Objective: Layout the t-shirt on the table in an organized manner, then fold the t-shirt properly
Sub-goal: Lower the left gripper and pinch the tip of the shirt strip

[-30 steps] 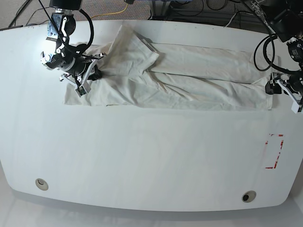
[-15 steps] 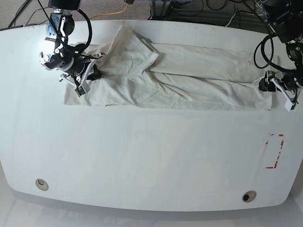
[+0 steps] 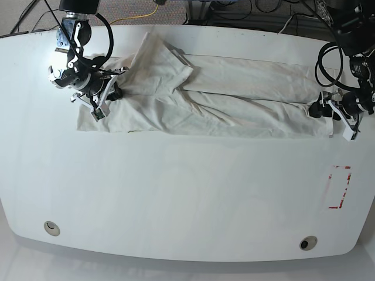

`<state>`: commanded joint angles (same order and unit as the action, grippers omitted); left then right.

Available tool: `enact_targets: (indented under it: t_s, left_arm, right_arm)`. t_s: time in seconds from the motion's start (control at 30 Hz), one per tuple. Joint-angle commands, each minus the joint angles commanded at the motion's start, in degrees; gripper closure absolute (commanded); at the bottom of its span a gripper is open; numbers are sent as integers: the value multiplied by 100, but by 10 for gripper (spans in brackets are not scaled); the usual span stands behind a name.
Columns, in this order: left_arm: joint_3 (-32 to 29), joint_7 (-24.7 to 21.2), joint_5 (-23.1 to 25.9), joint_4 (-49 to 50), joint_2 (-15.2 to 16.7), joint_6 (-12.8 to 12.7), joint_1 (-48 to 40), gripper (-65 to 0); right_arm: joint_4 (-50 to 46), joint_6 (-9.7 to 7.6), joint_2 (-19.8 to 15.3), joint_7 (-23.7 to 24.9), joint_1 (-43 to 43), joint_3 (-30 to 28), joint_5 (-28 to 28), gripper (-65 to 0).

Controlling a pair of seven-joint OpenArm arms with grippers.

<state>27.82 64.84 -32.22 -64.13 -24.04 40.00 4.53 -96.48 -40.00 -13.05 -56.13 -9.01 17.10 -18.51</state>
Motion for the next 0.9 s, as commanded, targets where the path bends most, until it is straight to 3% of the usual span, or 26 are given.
enact_targets:
  t_s: [0.13,0.4,0.7,0.9]
  left_arm:
    - [-9,26,-9,-53,0,0,-53,-486]
    - [-176,97,-9,-387,0,0,-211,-271]
    - [-387,255,9,-1266,0,0,-448,-249]
    - [-571,299,0,-2215,0,0,-580,-68]
  right_arm:
    - [0,0,18,0,18,0,0,-51]
    - [9,0,26,-18,88,0,0,-51]
    - [9,0,35,-18,158,0,0,-51]
    - [9,0,35,-18,167,0,0,-51]
